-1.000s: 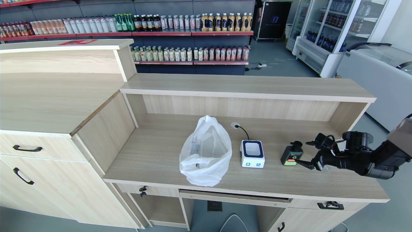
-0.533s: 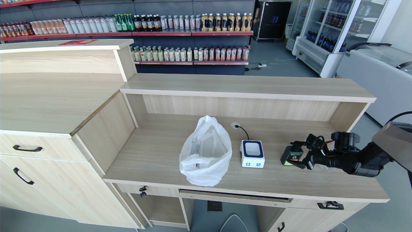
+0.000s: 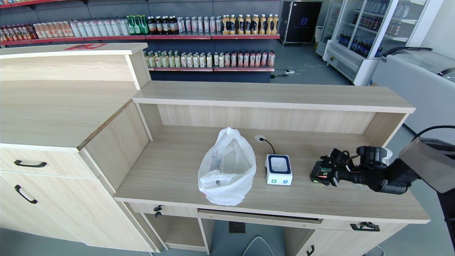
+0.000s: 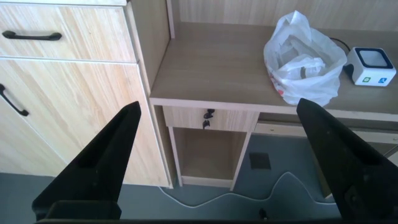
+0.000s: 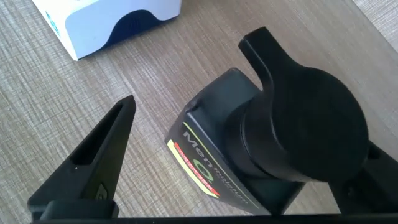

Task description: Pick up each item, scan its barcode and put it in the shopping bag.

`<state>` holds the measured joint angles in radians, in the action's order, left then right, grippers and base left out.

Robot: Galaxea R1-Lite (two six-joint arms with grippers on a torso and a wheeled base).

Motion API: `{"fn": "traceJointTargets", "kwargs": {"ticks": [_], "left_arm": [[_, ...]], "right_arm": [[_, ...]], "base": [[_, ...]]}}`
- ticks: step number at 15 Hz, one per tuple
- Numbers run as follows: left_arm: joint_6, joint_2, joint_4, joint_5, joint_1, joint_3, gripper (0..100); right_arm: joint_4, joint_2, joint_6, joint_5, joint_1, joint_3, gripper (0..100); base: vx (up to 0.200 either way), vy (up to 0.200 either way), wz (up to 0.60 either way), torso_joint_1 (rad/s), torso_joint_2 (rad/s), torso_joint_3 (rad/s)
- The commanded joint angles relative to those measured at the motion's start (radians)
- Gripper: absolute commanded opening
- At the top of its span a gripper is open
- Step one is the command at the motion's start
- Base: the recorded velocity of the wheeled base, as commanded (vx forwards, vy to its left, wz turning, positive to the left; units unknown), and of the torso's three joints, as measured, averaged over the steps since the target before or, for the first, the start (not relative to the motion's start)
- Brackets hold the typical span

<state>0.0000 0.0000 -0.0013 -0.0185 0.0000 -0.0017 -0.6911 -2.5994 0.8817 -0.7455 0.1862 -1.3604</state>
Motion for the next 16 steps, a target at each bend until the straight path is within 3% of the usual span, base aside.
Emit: {"fn": "traceJointTargets", "kwargs": {"ticks": [1,6,7,13,16], "left_arm": [[0.000,0.000,0.000,0.000,0.000,0.000,100],[0.000,0.000,0.000,-0.001,0.000,0.000,100],[0.000,0.000,0.000,0.000,0.000,0.000,100],[0.000,0.000,0.000,0.000,0.000,0.000,100],[0.000,0.000,0.000,0.000,0.000,0.000,100]], "right_arm": [[0.001,-0.021,0.000,0.000,-0.013,-0.017,100],[-0.001,-0.056,0.000,0.002,-0.036,-0.054,100],[-0.002,-0.062,0.002,0.003,-0.040,-0.062,0],[-0.008,0.007,0.005,-0.003,-0.031,-0.045,0],[-0.007,0.131,0.002,-0.002,-0.019,0.026,0]], "base": [[0.000,0.000,0.00,0.000,0.00,0.000],[0.000,0.000,0.00,0.000,0.00,0.000],[0.000,0.000,0.00,0.000,0.00,0.000],[0.000,0.000,0.00,0.000,0.00,0.000],[0.000,0.000,0.00,0.000,0.00,0.000]]}}
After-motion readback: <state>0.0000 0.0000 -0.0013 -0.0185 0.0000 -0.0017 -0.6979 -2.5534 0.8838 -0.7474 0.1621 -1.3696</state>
